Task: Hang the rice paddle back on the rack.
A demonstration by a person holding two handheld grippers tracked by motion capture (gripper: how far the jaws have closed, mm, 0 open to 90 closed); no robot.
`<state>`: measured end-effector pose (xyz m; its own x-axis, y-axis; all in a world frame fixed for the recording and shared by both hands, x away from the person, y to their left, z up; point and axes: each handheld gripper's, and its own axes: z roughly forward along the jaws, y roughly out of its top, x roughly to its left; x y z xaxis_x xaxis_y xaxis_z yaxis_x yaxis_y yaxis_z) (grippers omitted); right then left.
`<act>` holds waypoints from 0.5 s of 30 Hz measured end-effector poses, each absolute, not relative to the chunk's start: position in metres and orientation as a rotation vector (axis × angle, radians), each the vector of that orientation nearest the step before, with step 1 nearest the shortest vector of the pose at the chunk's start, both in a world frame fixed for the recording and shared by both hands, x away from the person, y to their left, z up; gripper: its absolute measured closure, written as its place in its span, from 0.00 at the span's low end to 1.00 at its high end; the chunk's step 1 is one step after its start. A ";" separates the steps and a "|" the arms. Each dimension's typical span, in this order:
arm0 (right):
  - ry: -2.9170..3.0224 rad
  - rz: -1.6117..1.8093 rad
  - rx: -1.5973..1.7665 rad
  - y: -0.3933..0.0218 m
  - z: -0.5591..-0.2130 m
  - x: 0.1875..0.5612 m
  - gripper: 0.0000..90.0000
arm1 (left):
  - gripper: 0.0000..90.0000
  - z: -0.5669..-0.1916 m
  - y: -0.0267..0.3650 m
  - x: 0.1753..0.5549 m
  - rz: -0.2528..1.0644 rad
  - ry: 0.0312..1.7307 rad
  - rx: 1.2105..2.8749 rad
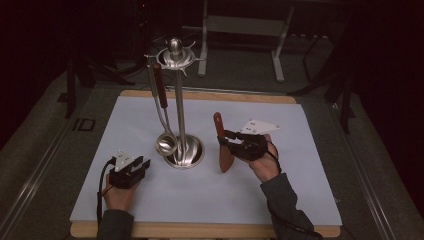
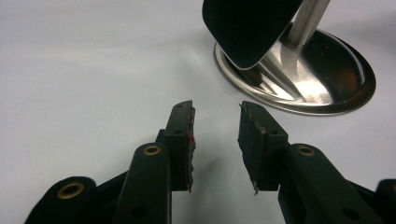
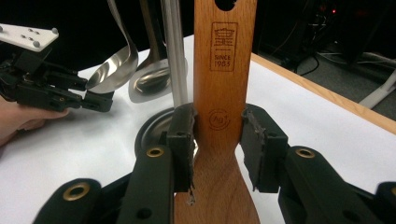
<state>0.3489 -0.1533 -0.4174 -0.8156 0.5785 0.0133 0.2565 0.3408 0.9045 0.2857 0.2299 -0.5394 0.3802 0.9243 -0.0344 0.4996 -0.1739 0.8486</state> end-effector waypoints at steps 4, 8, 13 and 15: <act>2.294 1.472 0.734 -0.153 -0.415 0.348 0.74 | 0.73 -0.539 0.230 0.286 0.648 1.241 1.815; 2.294 1.469 0.723 -0.152 -0.412 0.348 0.74 | 0.73 -0.539 0.230 0.286 0.648 1.240 1.818; 2.289 1.475 0.720 -0.153 -0.410 0.348 0.74 | 0.73 -0.539 0.230 0.286 0.647 1.240 1.818; 2.281 1.481 0.723 -0.153 -0.408 0.348 0.74 | 0.73 -0.539 0.230 0.286 0.647 1.240 1.818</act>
<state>0.3476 -0.1530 -0.4083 -0.8183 0.5748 0.0026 0.2360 0.3320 0.9133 0.2857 0.2300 -0.5393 0.3820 0.9236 -0.0335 0.5004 -0.1762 0.8477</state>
